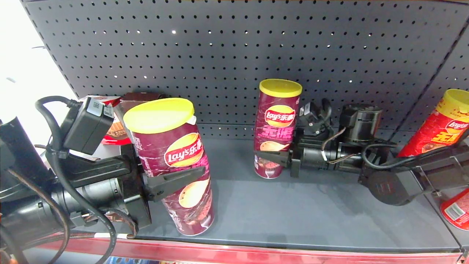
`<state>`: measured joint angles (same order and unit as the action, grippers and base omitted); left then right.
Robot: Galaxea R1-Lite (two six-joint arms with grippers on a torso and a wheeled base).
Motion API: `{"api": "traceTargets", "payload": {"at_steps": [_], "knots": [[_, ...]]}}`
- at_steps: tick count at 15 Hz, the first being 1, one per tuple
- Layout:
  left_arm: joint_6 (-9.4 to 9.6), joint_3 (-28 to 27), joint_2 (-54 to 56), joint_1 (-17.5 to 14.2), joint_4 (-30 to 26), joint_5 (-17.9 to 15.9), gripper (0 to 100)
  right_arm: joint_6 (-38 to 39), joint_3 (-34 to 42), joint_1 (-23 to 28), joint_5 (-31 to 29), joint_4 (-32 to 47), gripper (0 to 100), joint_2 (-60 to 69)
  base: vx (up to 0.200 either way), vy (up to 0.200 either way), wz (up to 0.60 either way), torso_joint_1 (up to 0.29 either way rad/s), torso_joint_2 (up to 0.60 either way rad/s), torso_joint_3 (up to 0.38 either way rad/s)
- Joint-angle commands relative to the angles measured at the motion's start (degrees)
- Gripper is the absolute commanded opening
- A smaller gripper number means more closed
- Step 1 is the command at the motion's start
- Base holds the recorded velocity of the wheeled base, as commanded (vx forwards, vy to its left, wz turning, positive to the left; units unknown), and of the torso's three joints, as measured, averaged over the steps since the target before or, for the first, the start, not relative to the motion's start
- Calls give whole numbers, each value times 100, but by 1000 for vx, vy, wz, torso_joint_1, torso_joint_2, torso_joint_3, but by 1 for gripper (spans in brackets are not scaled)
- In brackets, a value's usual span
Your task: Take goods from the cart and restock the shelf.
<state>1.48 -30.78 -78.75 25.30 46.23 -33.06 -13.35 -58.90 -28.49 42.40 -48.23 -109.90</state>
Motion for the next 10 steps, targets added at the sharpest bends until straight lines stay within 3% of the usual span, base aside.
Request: {"api": "traceTargets", "payload": {"at_steps": [1, 5, 8, 10], "knots": [[2, 2, 0, -7, 0, 10, 0, -10, 854, -218, -12, -345, 0, 566, 0, 0, 0, 0, 0, 0], [2, 2, 0, -7, 0, 19, 0, -10, 1848, -341, -39, -969, 0, 865, 0, 0, 0, 0, 0, 0], [2, 55, 0, -7, 0, 19, 0, -19, 2331, -614, -584, -1356, 0, 953, 0, 0, 0, 0, 0, 0], [2, 55, 0, -7, 0, 19, 0, -19, 2656, -667, -610, -1664, 0, 891, 0, 0, 0, 0, 0, 0]]}}
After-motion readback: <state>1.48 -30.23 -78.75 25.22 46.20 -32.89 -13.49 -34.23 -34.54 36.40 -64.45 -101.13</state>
